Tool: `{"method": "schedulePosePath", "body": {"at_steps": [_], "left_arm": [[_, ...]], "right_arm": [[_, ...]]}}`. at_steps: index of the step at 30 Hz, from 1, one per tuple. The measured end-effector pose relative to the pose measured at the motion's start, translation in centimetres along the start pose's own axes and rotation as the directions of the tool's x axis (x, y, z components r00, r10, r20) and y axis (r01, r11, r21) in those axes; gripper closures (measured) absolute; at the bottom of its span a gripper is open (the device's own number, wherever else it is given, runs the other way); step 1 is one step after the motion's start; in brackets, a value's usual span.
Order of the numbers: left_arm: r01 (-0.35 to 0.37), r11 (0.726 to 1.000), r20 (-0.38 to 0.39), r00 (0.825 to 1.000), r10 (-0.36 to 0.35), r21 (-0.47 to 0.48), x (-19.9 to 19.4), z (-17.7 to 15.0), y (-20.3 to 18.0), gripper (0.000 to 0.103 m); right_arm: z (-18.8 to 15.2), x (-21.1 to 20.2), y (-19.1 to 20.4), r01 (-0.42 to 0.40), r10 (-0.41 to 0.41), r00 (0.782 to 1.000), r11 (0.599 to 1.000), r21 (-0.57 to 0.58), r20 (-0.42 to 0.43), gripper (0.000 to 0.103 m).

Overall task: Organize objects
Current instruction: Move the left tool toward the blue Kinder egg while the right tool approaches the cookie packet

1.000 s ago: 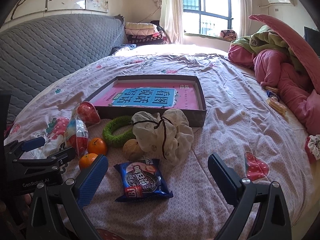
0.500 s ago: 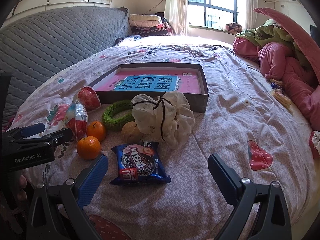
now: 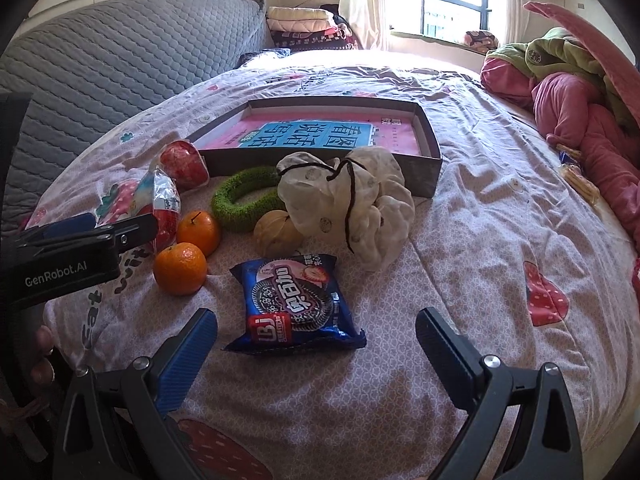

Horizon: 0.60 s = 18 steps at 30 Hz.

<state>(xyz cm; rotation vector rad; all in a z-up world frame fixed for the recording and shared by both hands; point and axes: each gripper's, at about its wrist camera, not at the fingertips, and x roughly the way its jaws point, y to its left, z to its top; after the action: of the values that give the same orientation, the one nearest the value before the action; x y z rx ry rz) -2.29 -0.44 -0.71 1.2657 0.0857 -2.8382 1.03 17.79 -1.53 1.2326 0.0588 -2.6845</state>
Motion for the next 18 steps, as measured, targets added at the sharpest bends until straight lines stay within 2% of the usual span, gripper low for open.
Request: {"method": "schedulePosePath", "body": {"at_steps": [7,13,18], "left_arm": [[-0.027,0.999,-0.019,0.999,0.026,-0.02,1.3,0.7,0.1,0.006],[-0.027,0.999,-0.046,0.999,0.026,-0.019,2.1,0.9,0.1,0.006],[-0.011,1.0,-0.066,0.998,0.009,-0.029,2.7,1.1,0.2,0.006]], "right_arm": [[0.3,1.2,0.0,0.006,-0.005,1.0,1.0,0.02,-0.025,0.002],[0.5,2.0,0.2,-0.007,0.009,0.999,0.999,0.036,-0.047,0.003],[0.5,2.6,0.9,0.007,-0.006,0.998,1.0,0.02,-0.056,0.007]]}}
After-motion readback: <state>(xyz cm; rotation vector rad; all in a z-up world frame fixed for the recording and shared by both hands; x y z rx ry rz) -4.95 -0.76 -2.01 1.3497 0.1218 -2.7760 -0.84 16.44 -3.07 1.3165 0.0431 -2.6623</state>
